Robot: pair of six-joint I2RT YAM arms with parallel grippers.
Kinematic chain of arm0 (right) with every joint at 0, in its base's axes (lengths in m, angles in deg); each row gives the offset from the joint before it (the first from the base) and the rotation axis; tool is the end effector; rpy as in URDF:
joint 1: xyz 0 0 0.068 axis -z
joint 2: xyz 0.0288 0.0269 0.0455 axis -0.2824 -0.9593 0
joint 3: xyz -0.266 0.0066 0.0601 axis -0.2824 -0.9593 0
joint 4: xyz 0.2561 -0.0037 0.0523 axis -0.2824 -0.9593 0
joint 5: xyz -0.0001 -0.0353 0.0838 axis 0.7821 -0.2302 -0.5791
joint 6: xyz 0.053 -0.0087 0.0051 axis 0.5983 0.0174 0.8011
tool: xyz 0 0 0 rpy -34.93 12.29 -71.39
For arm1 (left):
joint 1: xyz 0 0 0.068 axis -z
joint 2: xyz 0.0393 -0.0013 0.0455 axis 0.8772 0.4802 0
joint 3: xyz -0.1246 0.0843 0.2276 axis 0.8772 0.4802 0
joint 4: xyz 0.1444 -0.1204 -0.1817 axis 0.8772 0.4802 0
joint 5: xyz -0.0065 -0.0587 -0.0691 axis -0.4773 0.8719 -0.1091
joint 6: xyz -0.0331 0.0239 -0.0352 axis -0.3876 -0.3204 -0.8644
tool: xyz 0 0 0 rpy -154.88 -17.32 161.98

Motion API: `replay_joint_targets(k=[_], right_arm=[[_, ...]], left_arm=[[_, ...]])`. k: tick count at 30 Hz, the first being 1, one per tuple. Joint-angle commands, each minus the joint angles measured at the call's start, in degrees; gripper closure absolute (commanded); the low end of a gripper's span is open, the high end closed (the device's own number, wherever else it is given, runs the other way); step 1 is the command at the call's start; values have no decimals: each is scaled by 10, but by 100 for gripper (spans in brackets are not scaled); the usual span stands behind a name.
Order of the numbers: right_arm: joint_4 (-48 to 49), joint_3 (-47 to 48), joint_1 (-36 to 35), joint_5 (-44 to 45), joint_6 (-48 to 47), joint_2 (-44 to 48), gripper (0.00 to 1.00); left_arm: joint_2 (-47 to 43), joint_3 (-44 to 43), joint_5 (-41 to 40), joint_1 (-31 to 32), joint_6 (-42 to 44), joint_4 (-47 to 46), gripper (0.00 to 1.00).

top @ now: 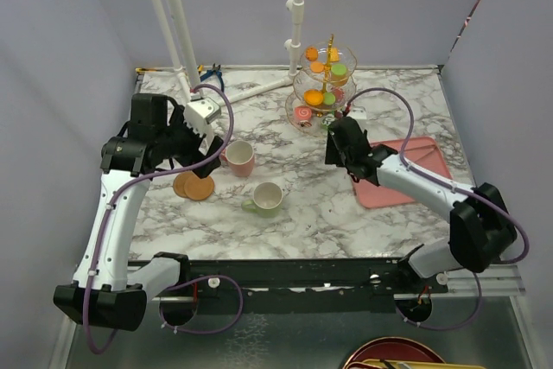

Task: Serve the afternoon tea
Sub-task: Move the tray at the center of the board, then move the cup to the center of the board.

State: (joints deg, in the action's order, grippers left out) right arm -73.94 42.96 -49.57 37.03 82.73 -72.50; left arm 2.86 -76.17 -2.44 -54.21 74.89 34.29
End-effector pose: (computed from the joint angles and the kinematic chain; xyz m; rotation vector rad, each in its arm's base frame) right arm 0.2683 0.1565 0.2207 0.1022 2.3098 -0.0223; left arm 0.1937 -0.0405 0.3886 0.8647 2.1053 -0.3836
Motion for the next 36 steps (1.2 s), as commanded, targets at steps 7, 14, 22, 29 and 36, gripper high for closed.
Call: replay_joint_targets(k=[7,14,22,29,36], right_arm=[[13,14,-186,-30,-21,101,38],[59,-22,-339,6,-60,126,45],[109,-39,-434,1,-97,95,69],[153,-63,-452,-60,-110,60,87],[271,-81,-452,-21,-123,-53,93]], left_arm=[[11,53,-64,-2,74,8,1],[18,66,-67,-3,85,7,1],[26,61,-64,-2,91,16,1],[48,55,-60,-2,94,15,1],[52,59,-73,-2,96,11,1]])
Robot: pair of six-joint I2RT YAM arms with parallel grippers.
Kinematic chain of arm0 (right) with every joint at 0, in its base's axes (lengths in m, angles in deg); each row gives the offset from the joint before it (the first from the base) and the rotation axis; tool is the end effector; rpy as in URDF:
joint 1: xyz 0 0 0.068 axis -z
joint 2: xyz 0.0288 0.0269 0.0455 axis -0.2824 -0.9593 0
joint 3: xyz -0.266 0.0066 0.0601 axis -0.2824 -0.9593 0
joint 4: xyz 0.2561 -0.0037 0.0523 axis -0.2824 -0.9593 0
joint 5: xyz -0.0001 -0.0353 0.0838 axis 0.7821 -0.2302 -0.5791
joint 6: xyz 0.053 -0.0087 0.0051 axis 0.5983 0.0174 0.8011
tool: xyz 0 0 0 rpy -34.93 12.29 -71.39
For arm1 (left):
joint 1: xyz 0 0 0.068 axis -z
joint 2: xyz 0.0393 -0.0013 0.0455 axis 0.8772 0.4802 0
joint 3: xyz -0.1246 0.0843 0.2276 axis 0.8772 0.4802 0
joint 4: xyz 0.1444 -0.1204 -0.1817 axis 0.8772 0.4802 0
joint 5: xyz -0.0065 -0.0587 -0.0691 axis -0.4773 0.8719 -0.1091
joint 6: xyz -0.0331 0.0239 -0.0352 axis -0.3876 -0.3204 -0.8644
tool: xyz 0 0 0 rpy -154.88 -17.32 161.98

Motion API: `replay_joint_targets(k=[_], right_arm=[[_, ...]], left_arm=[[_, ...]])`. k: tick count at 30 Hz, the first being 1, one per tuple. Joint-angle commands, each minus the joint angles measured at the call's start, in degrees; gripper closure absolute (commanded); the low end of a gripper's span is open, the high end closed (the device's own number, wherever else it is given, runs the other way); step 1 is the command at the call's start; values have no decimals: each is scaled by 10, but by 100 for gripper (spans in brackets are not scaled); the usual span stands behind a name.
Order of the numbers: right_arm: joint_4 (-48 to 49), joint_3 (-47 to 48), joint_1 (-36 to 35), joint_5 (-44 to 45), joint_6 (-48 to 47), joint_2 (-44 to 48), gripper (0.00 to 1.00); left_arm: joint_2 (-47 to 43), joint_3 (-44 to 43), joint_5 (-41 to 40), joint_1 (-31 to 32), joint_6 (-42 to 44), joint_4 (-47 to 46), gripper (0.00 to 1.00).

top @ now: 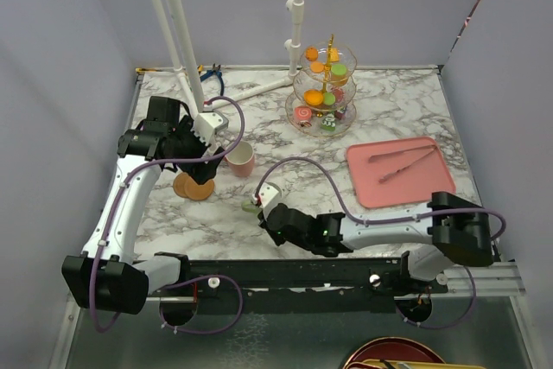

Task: Serve the afternoon tea
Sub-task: Move the cup to the center of the board.

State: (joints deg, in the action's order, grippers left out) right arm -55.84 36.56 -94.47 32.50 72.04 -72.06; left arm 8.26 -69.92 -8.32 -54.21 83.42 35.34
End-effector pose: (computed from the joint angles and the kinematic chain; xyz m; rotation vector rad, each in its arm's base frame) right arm 0.0781 0.3056 0.2118 -0.9253 2.0063 0.5324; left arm 0.2178 -0.0401 0.3354 1.0144 2.2801 -0.2813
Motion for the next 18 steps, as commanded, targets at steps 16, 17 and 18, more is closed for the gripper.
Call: replay_joint_targets(k=[16,17,18], right_arm=[[274,2,89,67,-99,-212,93],[276,4,100,61,-104,-214,93],[277,7,110,55,-107,-216,93]], left_arm=[[-25,57,-109,-2,108,15,1],[-24,63,-119,-2,116,15,1],[-22,66,-126,-3,120,15,1]])
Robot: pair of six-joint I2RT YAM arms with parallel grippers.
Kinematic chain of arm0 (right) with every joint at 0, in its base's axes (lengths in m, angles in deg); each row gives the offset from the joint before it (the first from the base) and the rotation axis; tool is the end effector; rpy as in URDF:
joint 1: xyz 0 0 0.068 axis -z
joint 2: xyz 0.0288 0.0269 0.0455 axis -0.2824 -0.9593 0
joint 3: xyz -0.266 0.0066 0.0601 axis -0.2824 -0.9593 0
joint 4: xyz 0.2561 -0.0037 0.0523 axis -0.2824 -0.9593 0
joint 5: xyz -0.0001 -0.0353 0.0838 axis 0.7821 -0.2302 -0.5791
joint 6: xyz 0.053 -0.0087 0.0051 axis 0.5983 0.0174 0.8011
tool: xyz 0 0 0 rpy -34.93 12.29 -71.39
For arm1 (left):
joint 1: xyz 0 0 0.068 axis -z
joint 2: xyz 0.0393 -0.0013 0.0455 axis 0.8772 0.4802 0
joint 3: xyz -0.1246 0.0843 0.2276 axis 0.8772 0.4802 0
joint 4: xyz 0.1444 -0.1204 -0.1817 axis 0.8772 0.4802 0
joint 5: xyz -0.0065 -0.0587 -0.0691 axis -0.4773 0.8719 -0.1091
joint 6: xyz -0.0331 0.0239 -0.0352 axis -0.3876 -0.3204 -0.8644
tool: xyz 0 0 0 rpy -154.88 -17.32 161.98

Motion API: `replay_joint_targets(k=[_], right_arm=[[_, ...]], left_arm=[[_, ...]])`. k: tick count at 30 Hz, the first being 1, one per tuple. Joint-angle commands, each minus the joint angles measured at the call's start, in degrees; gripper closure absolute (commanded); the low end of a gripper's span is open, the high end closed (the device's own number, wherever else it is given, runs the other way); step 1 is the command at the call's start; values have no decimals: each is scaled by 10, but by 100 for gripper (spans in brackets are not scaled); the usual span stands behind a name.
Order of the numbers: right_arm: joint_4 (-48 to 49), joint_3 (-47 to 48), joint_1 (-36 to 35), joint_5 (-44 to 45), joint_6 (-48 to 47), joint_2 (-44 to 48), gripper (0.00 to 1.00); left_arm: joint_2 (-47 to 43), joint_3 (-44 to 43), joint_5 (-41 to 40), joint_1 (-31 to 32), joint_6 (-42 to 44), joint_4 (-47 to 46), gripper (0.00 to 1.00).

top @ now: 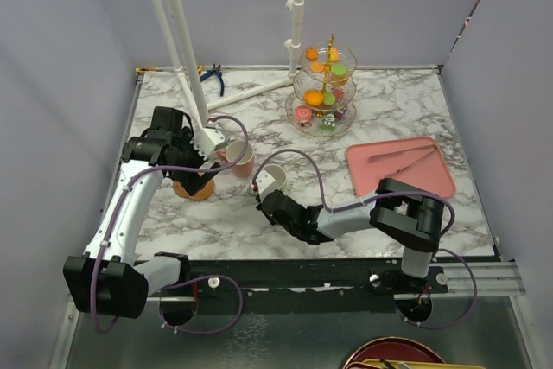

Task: Serve the afternoon tea
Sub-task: Move the cup to the center of the board.

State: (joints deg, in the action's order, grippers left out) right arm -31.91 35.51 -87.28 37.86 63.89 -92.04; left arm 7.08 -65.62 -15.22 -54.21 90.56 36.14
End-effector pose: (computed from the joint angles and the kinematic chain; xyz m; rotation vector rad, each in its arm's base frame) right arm 0.1322 0.3318 0.1324 -0.8369 1.9330 0.3325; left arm 0.2110 -0.0351 0.3151 1.1463 2.3238 -0.1146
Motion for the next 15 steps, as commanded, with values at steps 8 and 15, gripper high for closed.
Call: replay_joint_targets(k=[8,15], right_arm=[[30,43,102,-38,-47,-51,92],[8,77,151,-61,-45,-65,90]], left_arm=[[-10,57,-121,-3,120,-24,1],[-4,116,-197,-12,207,-85,1]])
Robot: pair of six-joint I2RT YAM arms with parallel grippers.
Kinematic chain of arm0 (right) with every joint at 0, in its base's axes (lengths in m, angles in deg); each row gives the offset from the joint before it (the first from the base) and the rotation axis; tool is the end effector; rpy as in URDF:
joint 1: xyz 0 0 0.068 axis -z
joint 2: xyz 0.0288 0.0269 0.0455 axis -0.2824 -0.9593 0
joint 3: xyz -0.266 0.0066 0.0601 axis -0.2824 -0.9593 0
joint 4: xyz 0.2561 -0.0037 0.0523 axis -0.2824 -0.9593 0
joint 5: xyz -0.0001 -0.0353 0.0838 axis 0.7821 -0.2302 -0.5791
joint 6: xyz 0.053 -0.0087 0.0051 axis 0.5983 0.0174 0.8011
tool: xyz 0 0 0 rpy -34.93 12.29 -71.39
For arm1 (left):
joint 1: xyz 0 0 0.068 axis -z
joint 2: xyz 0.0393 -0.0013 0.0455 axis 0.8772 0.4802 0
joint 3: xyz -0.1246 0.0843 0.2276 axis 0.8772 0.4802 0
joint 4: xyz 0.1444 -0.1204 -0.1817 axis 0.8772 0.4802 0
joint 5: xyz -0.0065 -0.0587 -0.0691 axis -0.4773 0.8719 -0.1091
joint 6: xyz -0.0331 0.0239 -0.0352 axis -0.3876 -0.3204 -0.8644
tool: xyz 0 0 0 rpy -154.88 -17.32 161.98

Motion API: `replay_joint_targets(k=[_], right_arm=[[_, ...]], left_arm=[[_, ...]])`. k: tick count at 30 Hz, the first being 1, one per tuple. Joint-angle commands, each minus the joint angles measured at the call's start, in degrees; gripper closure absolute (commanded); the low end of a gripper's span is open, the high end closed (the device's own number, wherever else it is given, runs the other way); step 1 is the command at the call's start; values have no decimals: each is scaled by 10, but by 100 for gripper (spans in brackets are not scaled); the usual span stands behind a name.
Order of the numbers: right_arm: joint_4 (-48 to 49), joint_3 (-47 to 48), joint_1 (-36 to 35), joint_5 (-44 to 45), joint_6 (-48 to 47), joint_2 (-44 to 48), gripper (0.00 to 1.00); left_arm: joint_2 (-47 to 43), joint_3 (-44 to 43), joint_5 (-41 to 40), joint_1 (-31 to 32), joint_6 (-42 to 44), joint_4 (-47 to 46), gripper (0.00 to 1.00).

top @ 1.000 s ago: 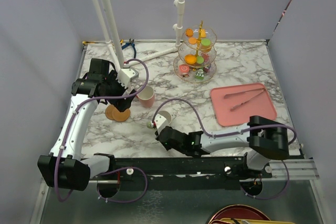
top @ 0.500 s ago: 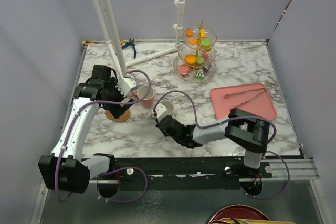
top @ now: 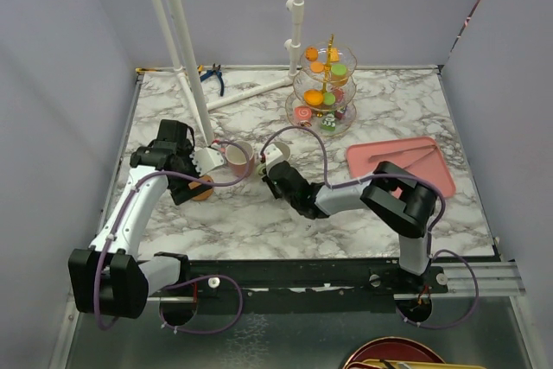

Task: Serve the afternoon tea
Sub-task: Move the cup to the center of the board.

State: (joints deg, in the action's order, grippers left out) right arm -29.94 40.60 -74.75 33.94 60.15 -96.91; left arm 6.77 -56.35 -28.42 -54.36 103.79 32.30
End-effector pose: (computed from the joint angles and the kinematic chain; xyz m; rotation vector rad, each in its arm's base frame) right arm 0.2124 0.3177 0.1291 -0.7061 1.9602 0.2512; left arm 0.2080 -0.0260 0.2703 1.4197 2.3558 0.2077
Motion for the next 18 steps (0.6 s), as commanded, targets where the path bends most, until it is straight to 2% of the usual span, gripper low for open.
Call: replay_joint_targets(k=[1,8,13,18], right_arm=[[-17,30,34,-28,-6,-17,90],[-45,53,62,-30,-17,-9,87],[-44,14,61,-62,-1,61,71],[-31,-39,21,-52,18,138,65]], left_arm=[[2,29,-73,-15,87,-57,1],[34,65,-120,-47,162,-140,1],[59,83,-130,-56,199,-197,1],[101,69,-103,-51,189,-202,2]])
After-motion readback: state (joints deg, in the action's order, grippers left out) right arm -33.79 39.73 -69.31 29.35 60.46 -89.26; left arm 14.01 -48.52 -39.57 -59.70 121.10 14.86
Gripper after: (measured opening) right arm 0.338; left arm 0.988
